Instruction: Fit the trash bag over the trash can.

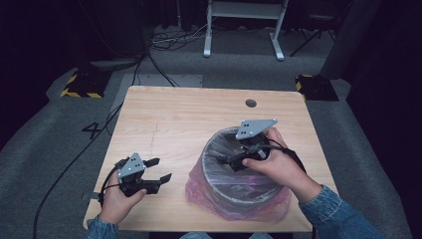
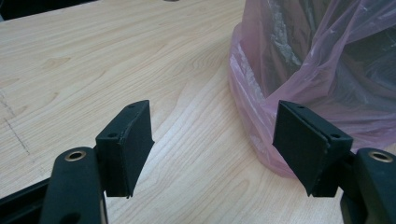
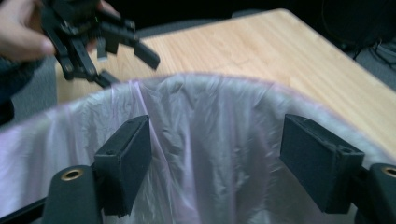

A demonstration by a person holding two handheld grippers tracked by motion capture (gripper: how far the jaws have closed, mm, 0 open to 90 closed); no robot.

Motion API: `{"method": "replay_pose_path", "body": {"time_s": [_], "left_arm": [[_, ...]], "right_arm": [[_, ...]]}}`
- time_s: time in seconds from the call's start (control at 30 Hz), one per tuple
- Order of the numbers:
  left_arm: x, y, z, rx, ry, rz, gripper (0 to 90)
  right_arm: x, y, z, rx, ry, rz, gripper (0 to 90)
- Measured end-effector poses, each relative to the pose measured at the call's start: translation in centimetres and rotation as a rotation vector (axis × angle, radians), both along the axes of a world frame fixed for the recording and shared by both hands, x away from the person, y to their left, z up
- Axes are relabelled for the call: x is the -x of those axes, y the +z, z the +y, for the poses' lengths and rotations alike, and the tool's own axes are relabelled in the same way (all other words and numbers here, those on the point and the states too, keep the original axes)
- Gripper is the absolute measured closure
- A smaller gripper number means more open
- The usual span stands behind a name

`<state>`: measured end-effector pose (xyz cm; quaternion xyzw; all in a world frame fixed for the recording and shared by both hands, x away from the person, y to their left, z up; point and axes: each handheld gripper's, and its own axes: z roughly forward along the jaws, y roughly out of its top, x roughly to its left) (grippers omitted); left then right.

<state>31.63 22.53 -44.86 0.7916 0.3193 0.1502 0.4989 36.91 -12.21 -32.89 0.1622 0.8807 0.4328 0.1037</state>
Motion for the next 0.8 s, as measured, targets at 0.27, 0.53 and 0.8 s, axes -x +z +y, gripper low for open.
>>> {"method": "replay_pose_path", "body": {"time_s": [0.27,0.53,0.8], "left_arm": [[-0.2,0.0,-0.1,0.005,-0.013,-0.003,28.4],[-0.3,-0.1,-0.3,0.001,-0.019,0.000,28.2],[-0.3,-0.1,-0.3,0.003,-0.020,0.002,28.1]], "right_arm": [[-0.7,-1.8,0.9,0.100,0.022,0.033,34.1],[-1.1,-3.1,1.3,0.186,0.008,0.057,30.4],[-1.6,-4.8,1.8,0.266,-0.003,0.125,26.7]]}}
